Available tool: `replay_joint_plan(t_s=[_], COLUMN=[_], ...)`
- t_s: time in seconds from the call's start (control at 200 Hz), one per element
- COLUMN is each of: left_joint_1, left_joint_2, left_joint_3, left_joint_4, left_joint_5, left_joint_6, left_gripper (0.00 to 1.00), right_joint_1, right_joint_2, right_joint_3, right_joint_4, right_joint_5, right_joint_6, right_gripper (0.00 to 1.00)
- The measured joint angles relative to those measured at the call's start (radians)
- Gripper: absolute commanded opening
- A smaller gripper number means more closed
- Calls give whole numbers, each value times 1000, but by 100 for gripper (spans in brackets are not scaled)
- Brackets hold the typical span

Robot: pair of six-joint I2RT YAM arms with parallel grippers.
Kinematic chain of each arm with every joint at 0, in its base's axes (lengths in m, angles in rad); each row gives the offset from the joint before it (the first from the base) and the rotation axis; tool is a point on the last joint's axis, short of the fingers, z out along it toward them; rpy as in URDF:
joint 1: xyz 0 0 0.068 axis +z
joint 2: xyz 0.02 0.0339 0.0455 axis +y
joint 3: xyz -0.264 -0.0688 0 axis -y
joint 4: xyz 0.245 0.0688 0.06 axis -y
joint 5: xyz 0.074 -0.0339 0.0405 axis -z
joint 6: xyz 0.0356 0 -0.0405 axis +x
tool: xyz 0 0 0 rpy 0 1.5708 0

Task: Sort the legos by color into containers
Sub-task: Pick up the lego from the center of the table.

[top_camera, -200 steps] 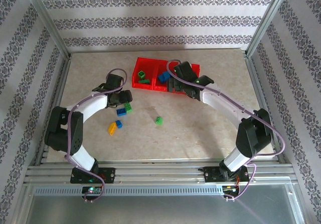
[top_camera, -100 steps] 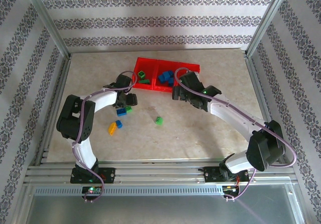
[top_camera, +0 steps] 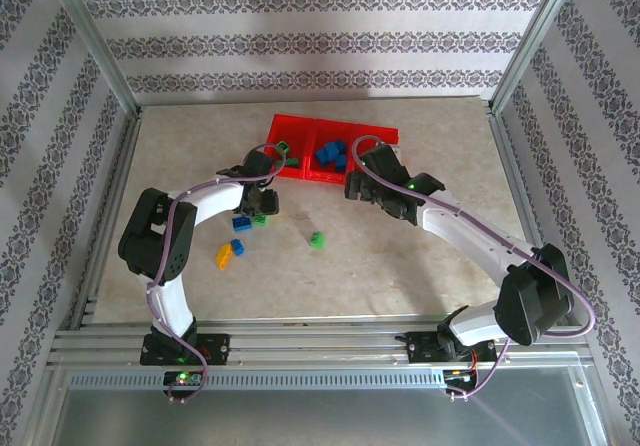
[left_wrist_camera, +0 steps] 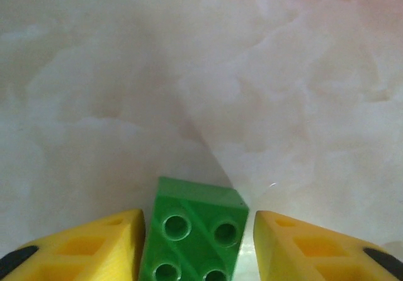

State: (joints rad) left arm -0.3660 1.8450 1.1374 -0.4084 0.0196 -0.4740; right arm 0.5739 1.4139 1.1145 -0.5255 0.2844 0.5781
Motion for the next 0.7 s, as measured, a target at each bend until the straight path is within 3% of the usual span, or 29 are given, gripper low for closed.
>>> replay_joint_plan(t_s=[0.2,0.415,0.7], left_joint_1=[0,0,0], left_joint_2=[0,0,-1], left_joint_3=[0,-1,5], left_joint_4=[-40,-51,-52], left_joint_5=[-40,-50,-46], left_joint_6=[0,4,5], left_gripper=[44,32,27], right_joint_1=[0,0,0], right_joint_2=[-13,-18,-40], right_joint_3=[-11,-13,-29], right_joint_4=[0,0,0], right_joint_5=[12,16,23], right_joint_6=[0,0,1], right_gripper=[98,98,98])
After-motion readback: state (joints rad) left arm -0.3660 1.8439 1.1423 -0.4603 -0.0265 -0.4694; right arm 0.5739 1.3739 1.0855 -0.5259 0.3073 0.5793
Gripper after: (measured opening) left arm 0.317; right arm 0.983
